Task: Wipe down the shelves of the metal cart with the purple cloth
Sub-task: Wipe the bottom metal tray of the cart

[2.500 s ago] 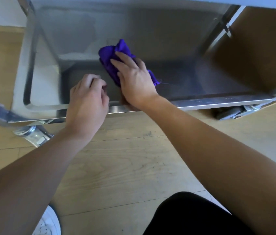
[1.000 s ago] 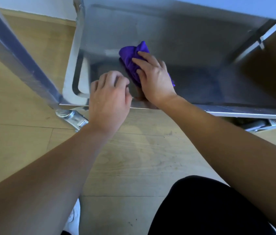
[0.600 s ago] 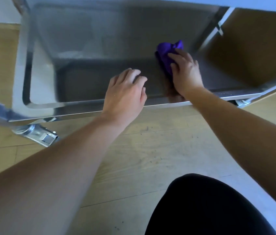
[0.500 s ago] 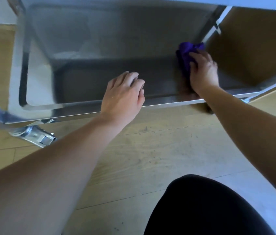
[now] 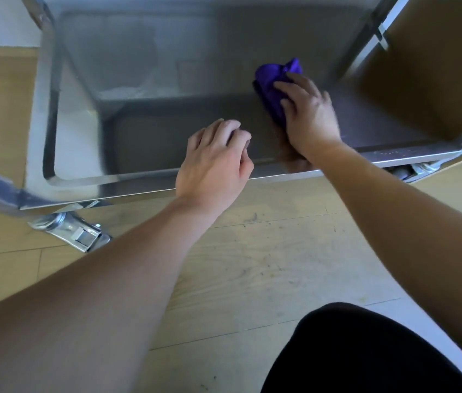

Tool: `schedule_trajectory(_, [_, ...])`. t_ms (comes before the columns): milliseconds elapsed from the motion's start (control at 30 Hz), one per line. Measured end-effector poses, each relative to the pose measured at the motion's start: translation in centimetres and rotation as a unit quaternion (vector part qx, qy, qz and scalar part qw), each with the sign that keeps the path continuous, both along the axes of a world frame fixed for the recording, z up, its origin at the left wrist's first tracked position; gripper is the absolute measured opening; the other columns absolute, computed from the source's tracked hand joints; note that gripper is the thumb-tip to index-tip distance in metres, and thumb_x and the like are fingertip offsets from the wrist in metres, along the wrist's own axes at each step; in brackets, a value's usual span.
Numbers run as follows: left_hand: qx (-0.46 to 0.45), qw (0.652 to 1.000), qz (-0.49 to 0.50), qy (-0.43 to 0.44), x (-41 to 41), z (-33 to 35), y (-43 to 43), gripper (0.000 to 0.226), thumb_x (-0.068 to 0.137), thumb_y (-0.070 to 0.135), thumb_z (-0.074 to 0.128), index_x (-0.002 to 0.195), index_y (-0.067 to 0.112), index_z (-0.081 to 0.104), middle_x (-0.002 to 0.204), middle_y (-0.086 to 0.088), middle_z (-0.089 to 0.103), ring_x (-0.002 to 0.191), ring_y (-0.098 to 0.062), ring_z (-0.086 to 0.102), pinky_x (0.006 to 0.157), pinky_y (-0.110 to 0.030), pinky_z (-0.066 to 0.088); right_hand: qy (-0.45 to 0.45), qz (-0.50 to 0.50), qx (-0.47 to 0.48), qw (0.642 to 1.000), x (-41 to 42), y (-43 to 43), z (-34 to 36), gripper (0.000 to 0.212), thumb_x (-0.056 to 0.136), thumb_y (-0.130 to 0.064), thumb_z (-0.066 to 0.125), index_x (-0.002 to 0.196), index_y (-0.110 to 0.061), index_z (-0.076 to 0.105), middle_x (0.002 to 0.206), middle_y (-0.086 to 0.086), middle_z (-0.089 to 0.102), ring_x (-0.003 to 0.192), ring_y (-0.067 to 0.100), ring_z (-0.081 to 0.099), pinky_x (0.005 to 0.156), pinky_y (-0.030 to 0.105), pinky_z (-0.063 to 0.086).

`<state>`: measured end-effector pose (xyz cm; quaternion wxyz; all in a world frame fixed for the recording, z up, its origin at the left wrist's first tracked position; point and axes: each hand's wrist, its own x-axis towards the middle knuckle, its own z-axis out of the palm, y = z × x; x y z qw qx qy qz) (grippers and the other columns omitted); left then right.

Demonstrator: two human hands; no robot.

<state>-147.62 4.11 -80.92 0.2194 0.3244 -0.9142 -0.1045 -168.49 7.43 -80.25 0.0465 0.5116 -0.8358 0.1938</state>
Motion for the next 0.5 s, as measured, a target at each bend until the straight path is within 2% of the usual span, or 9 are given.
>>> schedule_trajectory(167, [-0.007,1.0,0.001,0.009,-0.3,-0.2,0.2,0.025,0.091,0.018,0.042,0.103,0.016,0.063,0.123,-0.002,0.059,0.123,-0.023,0.053,0.103,-0.041,0.039,-0.021,-0.152,0.018,0.988,-8.4,5.6,1.0,0.041,0.094,-0.017,0.042,0.134,-0.02,0.053,0.148,0.006,0.042,0.133,0.029,0.041,0.106,0.035,0.029])
schedule_trajectory(300, [-0.015,1.0,0.004,-0.001,-0.4,-0.3,0.2,0.026,0.091,0.019,0.04,0.105,0.016,0.063,0.125,-0.002,0.058,0.126,-0.024,0.051,0.104,-0.042,0.038,-0.043,-0.196,0.025,0.979,-7.6,5.3,1.0,0.042,0.094,-0.016,0.042,0.134,-0.022,0.053,0.15,0.003,0.039,0.131,0.032,0.042,0.105,0.035,0.029])
schedule_trajectory(367, [-0.017,1.0,0.005,-0.006,-0.5,-0.4,0.2,0.026,0.091,0.019,0.041,0.105,0.016,0.063,0.125,-0.001,0.058,0.127,-0.024,0.051,0.105,-0.041,0.037,-0.035,-0.175,0.019,0.984,-5.0,3.9,0.7,0.043,0.094,-0.019,0.041,0.135,-0.026,0.052,0.151,-0.002,0.038,0.13,0.033,0.042,0.102,0.034,0.031])
schedule_trajectory(500, [-0.017,1.0,0.009,-0.004,-0.6,-0.4,0.2,0.025,0.09,0.017,0.044,0.106,0.016,0.064,0.125,-0.001,0.058,0.126,-0.024,0.051,0.104,-0.039,0.037,-0.016,-0.064,0.012,0.998,1.2,1.7,0.2,0.041,0.098,-0.02,0.039,0.136,-0.028,0.052,0.151,-0.006,0.038,0.126,0.035,0.041,0.102,0.038,0.036])
